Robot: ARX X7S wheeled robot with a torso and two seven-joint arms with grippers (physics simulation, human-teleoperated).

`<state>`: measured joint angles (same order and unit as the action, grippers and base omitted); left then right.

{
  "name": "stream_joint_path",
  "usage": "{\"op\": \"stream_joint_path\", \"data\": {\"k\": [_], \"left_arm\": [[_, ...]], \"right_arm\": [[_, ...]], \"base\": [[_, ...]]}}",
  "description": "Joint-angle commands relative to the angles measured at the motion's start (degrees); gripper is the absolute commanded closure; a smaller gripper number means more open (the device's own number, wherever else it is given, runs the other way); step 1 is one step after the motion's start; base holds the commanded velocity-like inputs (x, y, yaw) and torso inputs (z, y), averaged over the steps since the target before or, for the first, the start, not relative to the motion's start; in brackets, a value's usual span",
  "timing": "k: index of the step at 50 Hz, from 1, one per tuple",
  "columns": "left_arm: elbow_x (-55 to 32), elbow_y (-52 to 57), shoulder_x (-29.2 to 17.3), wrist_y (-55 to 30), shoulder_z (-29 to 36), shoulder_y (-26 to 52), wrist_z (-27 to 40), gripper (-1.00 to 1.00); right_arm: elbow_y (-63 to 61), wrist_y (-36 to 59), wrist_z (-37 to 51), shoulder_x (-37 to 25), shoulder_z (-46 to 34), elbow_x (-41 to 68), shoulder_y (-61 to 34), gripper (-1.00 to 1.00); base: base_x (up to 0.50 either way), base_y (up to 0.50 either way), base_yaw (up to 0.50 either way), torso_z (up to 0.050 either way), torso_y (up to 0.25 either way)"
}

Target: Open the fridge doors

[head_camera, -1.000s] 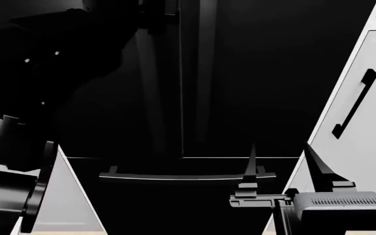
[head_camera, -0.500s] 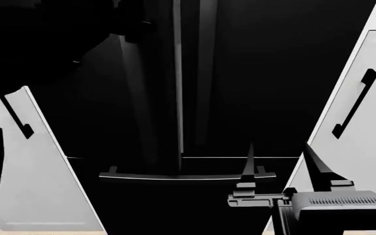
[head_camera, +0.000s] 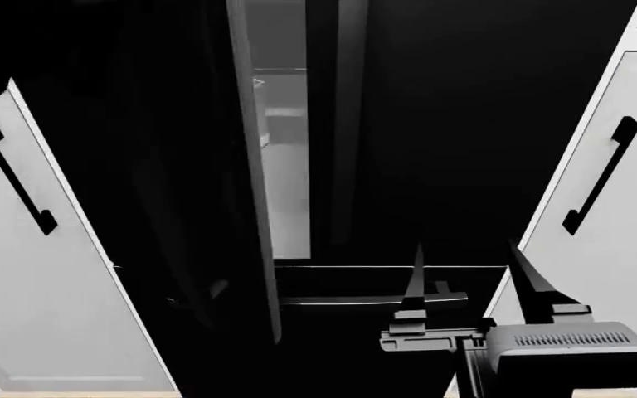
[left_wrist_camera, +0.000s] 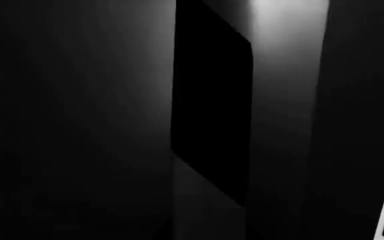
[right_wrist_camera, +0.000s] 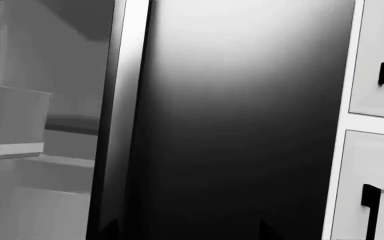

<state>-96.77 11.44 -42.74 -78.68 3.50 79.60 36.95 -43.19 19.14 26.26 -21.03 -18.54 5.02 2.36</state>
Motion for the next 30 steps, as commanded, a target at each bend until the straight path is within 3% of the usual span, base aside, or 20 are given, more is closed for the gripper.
{"op": "stream_joint_path", "data": {"k": [1,5,10,17,25,26,30], "left_arm": [[17.77,2.14,-14.03,2.33,-21.13,-2.93,9.37,1.0],[19.15,3.41,-19.4,1.11,-27.29,-9.68,7.87,1.0],[19.16,3.99,-22.0,-3.98,-43.78,-20.08,6.66,1.0],[25.43,7.15,-26.33,-5.78,-48.23,-26.95,5.99,1.0],[28.46,8.36,-27.38,-5.08,-50.87,-27.09,9.78,1.0],[28.66,8.54,-27.45,-5.01,-50.97,-27.16,10.08,-1.0],[30.0,8.94,-27.91,-3.78,-51.19,-27.52,10.27,-1.0]], "right_arm": [[0.44,-0.02,0.14,-0.01,-0.87,-0.32,-0.27,-1.0],[-0.22,0.42,0.28,-0.22,-0.61,-0.23,-0.37,-1.0],[0.68,-0.26,0.22,-0.07,-1.34,-0.5,-0.33,-1.0],[-0.03,0.47,0.35,-0.11,-1.61,-0.65,-0.59,-1.0],[0.17,0.13,0.48,-0.25,-1.61,-0.55,-0.49,-1.0],[0.33,0.0,0.47,-0.24,-1.63,-0.51,-0.46,-1.0],[0.33,0.07,0.5,-0.28,-1.71,-0.48,-0.54,-1.0]], "base": [[0.0,0.0,0.01,0.0,0.0],[0.0,0.0,0.01,0.003,0.008],[0.0,0.0,0.01,0.002,0.004],[0.0,0.0,0.0,0.003,0.003],[0.0,0.0,0.0,0.003,0.0],[0.0,0.0,0.0,0.0,0.0],[0.0,0.0,0.0,0.003,0.0]]}}
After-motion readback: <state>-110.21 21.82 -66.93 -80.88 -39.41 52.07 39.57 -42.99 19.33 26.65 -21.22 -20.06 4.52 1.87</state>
